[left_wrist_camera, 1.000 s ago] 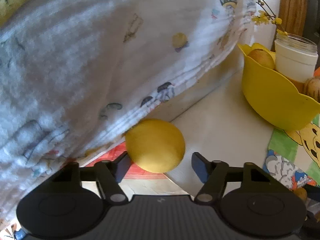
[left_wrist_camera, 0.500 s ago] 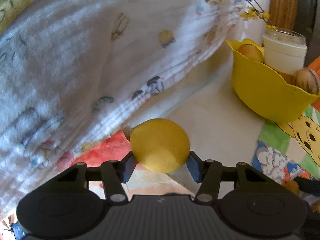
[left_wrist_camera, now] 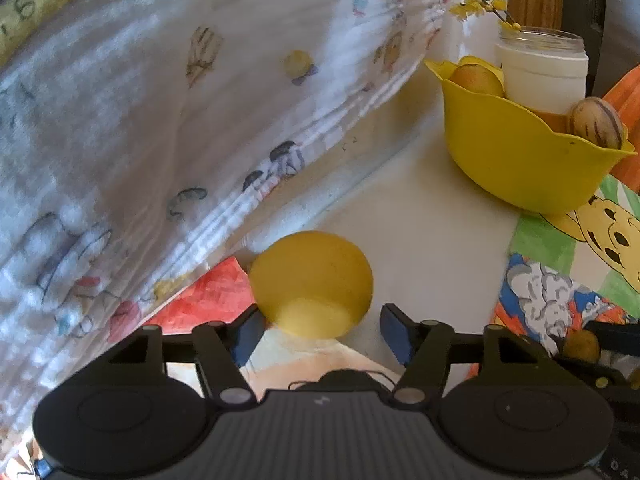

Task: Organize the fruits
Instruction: 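Close left tool on the yellow lemon while right tool grasps the small brown nut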

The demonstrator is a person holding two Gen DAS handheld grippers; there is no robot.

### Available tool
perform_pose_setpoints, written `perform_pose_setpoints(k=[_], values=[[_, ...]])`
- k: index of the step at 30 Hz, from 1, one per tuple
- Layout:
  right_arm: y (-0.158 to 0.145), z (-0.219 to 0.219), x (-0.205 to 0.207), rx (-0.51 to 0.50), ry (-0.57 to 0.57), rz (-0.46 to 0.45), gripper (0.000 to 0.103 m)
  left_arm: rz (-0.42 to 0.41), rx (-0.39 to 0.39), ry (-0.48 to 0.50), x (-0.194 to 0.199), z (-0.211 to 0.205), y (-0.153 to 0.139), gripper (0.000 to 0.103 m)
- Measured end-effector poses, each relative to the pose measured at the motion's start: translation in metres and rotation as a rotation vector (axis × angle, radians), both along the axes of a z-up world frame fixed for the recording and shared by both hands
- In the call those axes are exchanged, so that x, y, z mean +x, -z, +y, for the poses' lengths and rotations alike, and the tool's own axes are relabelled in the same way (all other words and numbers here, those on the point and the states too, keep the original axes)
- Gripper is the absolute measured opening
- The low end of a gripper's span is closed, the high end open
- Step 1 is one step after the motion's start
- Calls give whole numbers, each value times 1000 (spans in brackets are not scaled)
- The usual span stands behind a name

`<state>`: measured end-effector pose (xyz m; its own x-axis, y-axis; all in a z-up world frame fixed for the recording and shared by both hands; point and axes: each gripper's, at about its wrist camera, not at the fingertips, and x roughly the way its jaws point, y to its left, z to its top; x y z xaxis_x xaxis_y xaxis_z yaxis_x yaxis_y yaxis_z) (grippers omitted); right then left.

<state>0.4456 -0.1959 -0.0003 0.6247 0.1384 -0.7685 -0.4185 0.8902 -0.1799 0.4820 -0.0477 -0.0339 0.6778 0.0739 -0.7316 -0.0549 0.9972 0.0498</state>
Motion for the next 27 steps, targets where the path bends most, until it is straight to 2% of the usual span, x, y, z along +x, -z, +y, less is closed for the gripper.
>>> perform_pose_setpoints(k=[3,12,14,17,27], values=[[0,-1,1,11,5,6,32,-3,13,3,3,1,1,77],[1,-2,2,23,12,10,32,-14,-38,-67,25,7,-4,78],[1,-2,2,22,12,10,32,-17,-48,-81,27,8,-5,77],[1,-2,2,23,12,11,32,-24,-32,-87,30,7,-6,69],[1,-1,0,18,1,11,30,-27,10,-29,9,3,-10,67]])
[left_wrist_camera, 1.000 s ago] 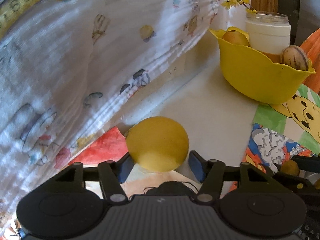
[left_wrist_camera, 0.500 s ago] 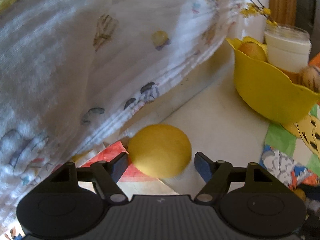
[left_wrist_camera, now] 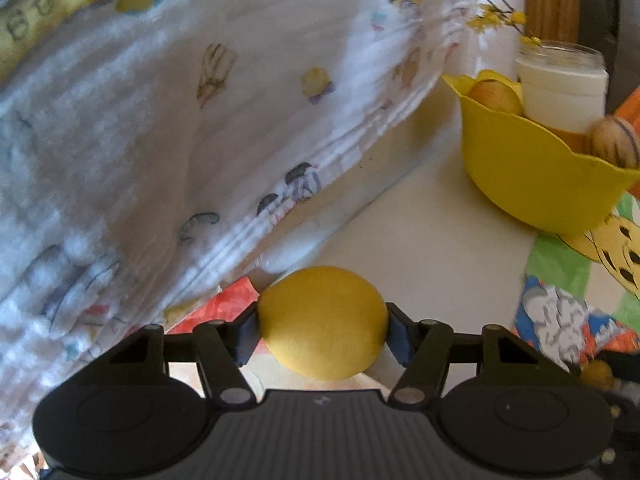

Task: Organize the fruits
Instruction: 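Close left tool on the yellow lemon while right tool grasps the small brown nut, then carry the lemon and the nut over the metal tray with both tools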

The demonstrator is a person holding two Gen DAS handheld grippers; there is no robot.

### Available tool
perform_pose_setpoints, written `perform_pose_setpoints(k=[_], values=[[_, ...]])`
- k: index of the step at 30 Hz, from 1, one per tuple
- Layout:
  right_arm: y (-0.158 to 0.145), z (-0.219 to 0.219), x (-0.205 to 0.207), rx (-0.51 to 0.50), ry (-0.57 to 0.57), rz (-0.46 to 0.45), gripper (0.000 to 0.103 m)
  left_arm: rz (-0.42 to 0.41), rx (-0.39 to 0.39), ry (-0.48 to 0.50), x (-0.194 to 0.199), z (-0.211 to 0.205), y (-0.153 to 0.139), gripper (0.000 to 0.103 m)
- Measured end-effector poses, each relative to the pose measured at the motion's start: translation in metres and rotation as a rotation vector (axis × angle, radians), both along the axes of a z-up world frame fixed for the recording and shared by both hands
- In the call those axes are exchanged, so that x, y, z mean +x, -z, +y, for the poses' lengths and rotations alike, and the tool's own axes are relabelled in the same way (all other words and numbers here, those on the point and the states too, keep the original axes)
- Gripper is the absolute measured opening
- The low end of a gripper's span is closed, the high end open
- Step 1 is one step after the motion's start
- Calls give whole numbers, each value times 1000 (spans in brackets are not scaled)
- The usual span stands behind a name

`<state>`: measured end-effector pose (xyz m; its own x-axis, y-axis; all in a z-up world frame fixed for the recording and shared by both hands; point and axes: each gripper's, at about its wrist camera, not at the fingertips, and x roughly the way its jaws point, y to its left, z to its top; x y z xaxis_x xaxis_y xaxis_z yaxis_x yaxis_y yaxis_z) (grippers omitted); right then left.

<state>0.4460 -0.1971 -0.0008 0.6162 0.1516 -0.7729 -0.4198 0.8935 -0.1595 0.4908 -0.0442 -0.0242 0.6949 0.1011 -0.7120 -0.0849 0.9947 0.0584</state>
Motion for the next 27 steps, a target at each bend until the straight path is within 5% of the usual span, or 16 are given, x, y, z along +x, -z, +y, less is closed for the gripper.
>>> perform_pose_setpoints(k=[27], values=[[-42,-46,-53,121,87,-100,30,2,-109,130,-65,-23,-29,67]])
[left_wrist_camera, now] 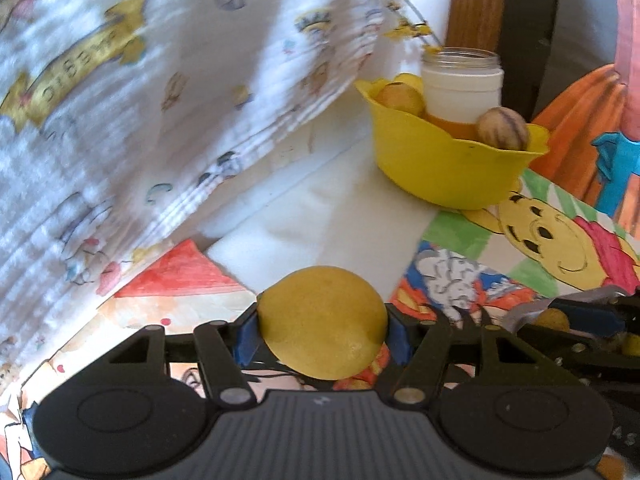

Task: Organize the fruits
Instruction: 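Carry the lemon and the nut over the metal tray with both tools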

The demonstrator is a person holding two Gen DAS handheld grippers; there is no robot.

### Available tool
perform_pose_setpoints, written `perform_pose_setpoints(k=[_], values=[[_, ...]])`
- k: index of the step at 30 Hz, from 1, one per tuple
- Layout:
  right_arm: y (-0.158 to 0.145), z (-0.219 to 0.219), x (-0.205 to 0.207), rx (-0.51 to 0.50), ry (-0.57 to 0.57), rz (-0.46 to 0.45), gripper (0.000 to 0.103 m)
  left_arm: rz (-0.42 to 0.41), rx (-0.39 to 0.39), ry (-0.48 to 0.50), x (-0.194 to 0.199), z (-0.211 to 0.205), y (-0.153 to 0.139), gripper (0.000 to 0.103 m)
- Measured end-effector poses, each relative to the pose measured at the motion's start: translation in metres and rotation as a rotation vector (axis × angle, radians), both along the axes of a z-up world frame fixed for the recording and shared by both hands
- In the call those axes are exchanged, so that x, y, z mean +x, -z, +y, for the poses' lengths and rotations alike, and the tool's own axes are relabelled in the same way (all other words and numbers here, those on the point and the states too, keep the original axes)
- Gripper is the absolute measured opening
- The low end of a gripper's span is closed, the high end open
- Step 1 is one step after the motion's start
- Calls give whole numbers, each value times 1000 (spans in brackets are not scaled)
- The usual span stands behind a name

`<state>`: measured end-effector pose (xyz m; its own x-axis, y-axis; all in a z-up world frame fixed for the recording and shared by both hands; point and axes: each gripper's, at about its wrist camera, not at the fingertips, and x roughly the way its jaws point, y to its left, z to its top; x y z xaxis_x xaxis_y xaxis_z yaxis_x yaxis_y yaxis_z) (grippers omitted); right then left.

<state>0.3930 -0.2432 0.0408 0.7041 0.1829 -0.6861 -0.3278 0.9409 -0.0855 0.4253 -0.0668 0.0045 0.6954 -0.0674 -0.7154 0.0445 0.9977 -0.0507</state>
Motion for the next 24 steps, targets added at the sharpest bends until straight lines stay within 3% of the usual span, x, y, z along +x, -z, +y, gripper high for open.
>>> perform_pose_setpoints(k=[15,24], values=[[-25,-59,-66,28,95,-15,30,-42,-13,165,-23,-57,-26,67],[-29,-84,-105,46,134,30,30,-53,-23,300,-38,-98,-36,67]])
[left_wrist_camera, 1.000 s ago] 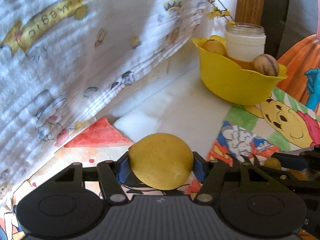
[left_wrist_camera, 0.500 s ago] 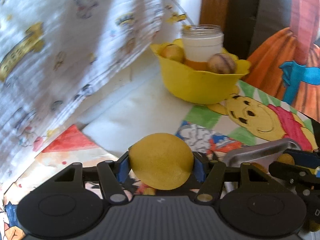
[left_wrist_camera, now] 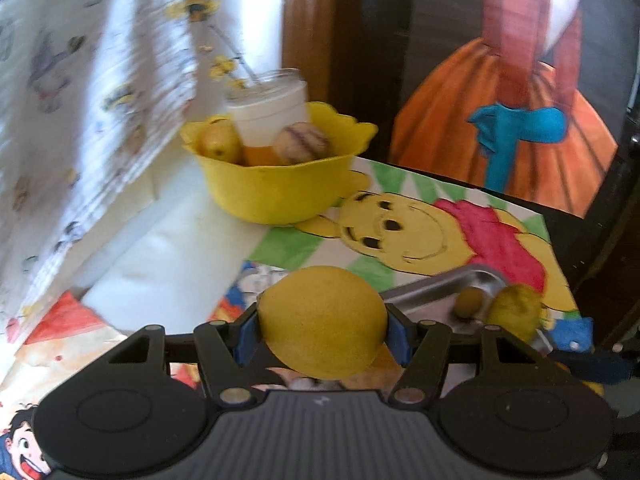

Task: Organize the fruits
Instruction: 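Carry the lemon and the nut over the metal tray with both tools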

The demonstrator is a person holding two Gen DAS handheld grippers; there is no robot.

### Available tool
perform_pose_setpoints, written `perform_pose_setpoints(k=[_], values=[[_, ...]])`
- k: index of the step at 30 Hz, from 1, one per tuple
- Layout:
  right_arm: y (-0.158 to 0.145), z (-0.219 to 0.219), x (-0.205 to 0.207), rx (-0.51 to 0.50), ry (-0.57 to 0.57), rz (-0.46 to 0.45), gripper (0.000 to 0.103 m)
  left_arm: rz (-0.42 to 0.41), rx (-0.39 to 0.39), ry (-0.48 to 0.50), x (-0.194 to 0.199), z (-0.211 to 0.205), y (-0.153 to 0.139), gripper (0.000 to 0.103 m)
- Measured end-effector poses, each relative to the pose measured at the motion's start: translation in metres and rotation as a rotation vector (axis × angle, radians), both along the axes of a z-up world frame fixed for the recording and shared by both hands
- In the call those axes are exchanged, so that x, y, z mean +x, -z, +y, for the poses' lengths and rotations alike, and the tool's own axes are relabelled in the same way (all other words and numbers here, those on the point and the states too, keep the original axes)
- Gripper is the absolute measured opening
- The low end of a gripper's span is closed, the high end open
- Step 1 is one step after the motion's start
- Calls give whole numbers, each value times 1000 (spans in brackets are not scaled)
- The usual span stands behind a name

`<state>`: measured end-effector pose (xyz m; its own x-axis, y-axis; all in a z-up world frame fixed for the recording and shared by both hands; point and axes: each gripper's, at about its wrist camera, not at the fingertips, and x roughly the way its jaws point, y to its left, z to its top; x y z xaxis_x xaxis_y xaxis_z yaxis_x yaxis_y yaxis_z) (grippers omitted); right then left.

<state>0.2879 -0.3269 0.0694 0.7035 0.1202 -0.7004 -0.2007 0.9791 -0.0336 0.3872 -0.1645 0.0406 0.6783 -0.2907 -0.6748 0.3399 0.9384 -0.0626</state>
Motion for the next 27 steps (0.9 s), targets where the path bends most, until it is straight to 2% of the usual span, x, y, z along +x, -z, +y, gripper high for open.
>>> perform_pose_setpoints(k=[7,19,27], values=[[4,-9,-25,24,20,44,30,41,37,49,-11,-27,1,67],[13,-16,-54,37,31,101,30,87,89,126,-34,-49,2,67],[27,-25,-71,41,67,138,30,91,155,238,-45,-65,5,67]])
